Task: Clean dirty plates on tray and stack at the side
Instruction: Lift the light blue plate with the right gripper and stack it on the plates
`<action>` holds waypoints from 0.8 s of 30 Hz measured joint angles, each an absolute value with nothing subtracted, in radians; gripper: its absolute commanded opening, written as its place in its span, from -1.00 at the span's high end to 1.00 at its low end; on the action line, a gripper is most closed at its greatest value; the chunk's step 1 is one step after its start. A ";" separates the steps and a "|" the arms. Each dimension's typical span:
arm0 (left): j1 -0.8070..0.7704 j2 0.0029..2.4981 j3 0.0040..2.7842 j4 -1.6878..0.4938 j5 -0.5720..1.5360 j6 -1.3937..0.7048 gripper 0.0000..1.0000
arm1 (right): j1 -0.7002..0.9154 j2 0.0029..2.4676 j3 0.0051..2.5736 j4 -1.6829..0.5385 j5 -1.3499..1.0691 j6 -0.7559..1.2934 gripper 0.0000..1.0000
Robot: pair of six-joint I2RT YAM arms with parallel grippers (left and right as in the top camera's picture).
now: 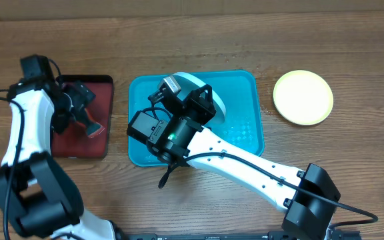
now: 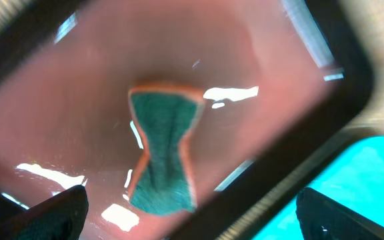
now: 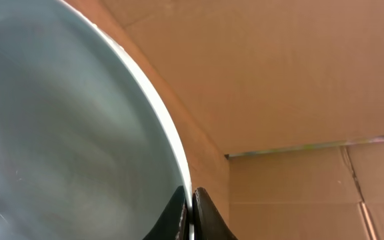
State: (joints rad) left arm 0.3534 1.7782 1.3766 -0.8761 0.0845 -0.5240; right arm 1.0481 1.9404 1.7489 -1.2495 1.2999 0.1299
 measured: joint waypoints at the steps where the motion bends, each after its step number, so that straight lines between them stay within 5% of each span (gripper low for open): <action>1: 0.353 1.749 1.384 -0.877 0.087 -0.524 -1.00 | 1.048 1.940 1.749 -1.248 1.305 0.128 0.93; 16: 0.353 1.659 1.411 -0.885 0.094 -0.524 -1.00 | 1.046 1.940 1.749 -1.210 1.336 0.138 0.92; 24: 0.353 1.659 1.411 -0.886 0.094 -0.524 -0.99 | 0.897 1.940 1.749 -1.203 0.933 0.211 0.93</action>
State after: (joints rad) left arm 0.3534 1.6592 1.4109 -0.8864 0.0944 -0.5240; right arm 0.8970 1.9404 1.7493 -1.2026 0.9333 0.2111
